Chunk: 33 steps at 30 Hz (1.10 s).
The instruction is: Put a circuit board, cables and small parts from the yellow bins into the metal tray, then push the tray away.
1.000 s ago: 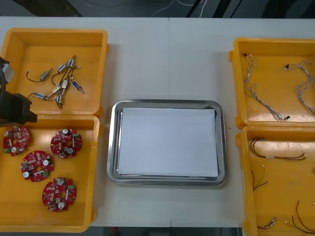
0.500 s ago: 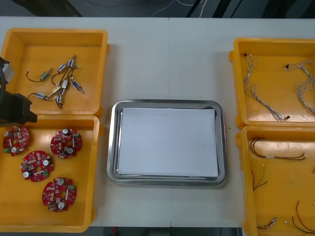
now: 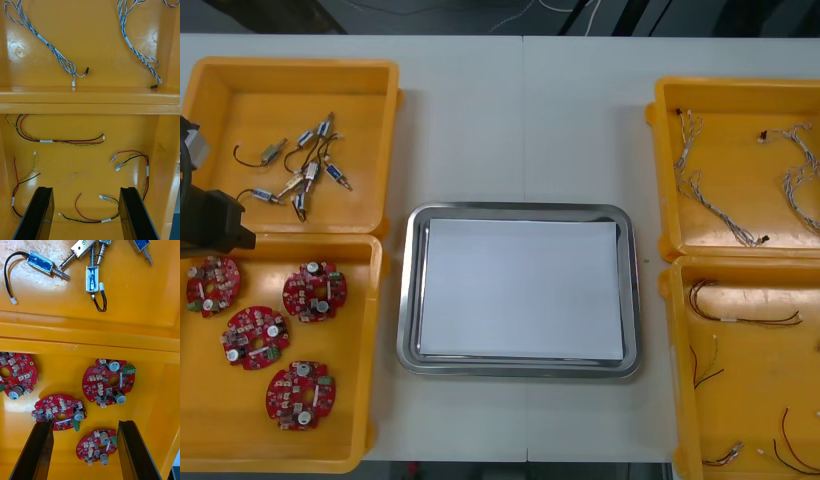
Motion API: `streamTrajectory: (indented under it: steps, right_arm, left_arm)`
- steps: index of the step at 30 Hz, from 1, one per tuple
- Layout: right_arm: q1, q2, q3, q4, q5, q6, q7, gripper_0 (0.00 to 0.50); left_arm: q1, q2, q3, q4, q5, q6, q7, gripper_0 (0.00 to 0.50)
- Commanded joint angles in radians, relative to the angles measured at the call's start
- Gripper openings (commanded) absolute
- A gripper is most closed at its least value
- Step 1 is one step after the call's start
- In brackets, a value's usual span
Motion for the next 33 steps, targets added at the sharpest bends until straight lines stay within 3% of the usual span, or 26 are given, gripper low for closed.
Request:
streamTrajectory:
  steps: [1,33]
  right_arm:
    - [0.009,0.002,-0.032,-0.025,0.008,-0.01,-0.047,0.5]
    - [0.009,0.002,-0.032,-0.025,0.008,-0.01,-0.047,0.5]
  left_arm:
    - [-0.026,0.026,-0.008,-0.007,0.008,-0.009,-0.051,0.5]
    - [-0.026,0.026,-0.008,-0.007,0.008,-0.009,-0.051,0.5]
